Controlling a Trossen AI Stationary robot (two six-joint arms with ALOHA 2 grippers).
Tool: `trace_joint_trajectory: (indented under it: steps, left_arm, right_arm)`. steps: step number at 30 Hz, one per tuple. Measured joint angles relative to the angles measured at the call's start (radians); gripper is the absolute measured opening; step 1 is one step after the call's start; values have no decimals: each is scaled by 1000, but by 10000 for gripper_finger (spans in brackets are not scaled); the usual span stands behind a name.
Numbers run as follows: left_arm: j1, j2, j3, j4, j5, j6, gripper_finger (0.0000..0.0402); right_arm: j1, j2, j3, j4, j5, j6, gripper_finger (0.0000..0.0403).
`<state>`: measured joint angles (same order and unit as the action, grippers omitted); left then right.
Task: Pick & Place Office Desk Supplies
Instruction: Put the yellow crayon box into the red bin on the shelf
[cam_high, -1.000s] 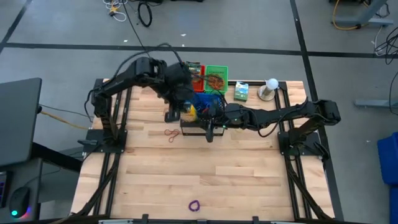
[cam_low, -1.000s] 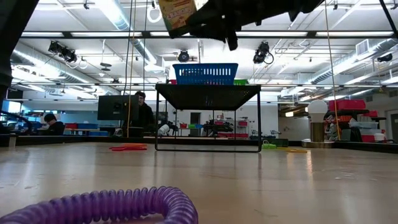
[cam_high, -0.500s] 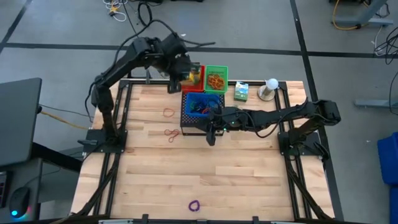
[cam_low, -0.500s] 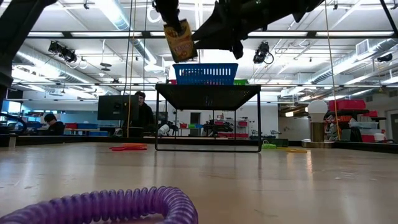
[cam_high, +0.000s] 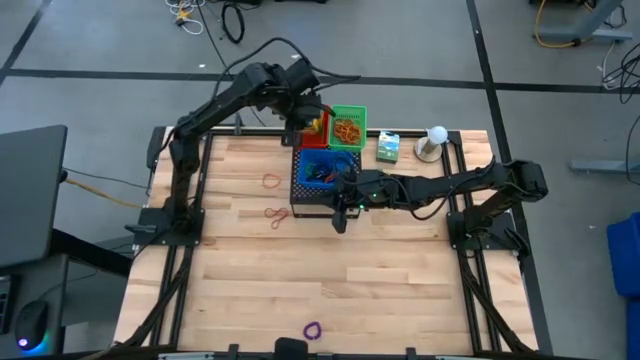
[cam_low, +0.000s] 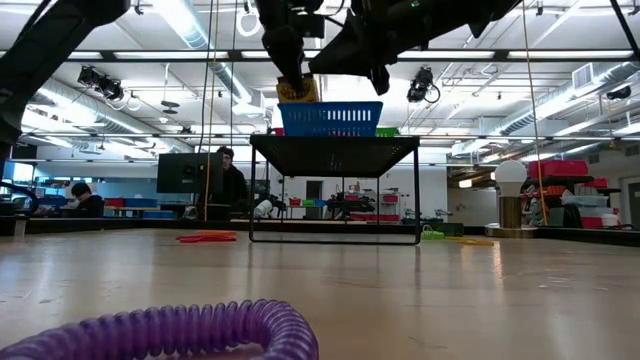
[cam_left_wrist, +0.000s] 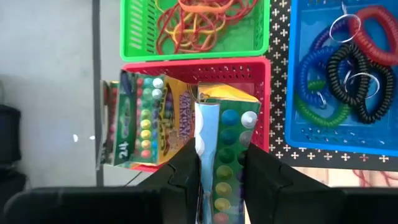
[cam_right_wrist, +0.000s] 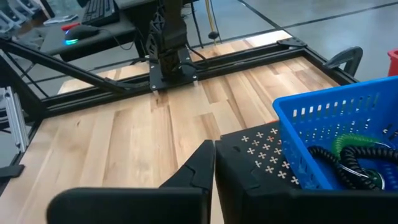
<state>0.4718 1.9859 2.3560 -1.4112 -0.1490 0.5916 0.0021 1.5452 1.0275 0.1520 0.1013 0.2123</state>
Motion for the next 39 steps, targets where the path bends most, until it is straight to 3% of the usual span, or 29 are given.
trace_joint_trajectory:
  steps: [8,29,39]
  left_arm:
    - [21,29,0,5,42,-2,95]
    - [38,74,0,29,64,-6,96]
    - [40,76,0,27,64,-19,123]
  right_arm:
    - [0,0,0,0,0,-3,5]
    - [2,0,0,9,0,-8,15]
    - [2,0,0,10,0,-8,15]
